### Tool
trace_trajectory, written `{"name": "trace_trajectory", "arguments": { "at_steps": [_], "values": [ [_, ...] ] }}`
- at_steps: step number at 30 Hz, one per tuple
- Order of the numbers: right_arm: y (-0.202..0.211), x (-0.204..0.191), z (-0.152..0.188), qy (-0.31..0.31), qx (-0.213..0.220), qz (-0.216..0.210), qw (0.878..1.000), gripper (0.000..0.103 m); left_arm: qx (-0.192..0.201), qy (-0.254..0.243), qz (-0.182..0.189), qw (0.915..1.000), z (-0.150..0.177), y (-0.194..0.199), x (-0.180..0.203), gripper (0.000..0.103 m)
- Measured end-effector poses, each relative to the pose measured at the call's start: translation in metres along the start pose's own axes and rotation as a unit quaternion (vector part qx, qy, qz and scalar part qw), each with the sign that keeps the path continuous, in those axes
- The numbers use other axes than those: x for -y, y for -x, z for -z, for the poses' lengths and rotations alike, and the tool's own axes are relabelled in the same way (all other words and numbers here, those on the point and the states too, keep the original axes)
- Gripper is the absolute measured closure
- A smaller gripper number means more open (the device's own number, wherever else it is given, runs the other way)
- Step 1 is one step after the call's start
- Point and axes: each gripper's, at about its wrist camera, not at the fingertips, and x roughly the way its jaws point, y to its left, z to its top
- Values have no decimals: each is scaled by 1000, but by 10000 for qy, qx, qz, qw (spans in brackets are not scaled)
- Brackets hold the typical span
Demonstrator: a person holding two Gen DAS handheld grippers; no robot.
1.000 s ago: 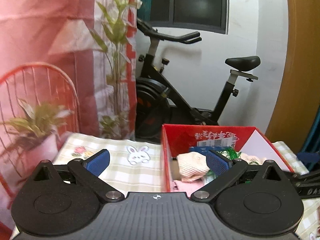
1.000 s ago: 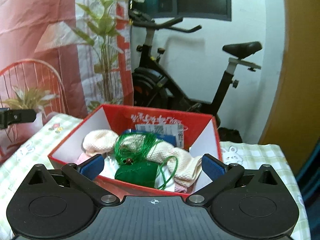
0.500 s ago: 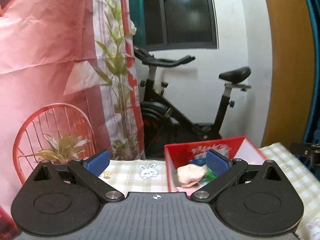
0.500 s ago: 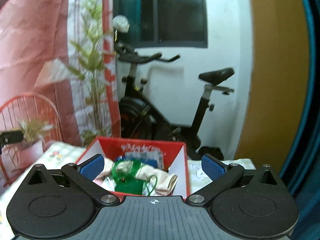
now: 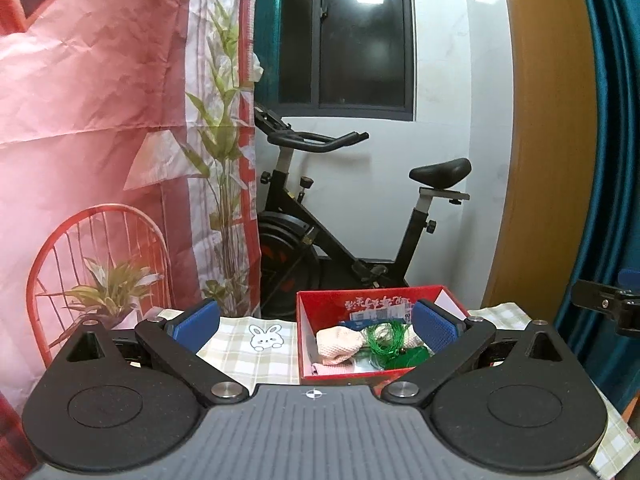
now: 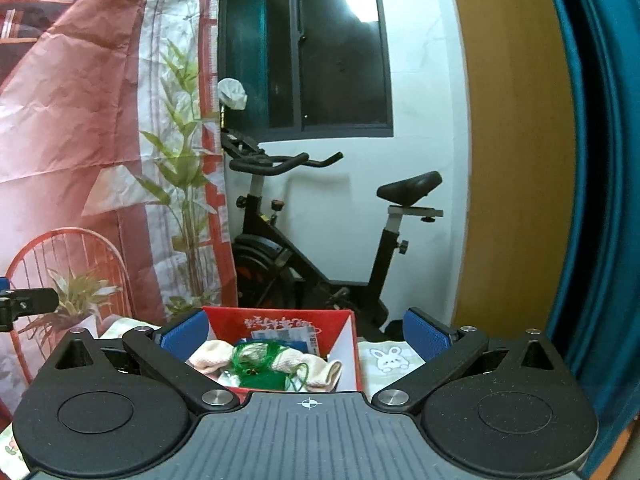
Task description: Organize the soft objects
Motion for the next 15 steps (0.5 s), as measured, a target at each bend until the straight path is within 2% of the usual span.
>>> {"name": "trace_trajectory", "arguments": {
  "at_steps": [15],
  "values": [
    [1, 1, 1, -92, 19, 74, 9999, 0, -33, -9, -74, 10000, -1, 3, 0, 0]
  ]
}}
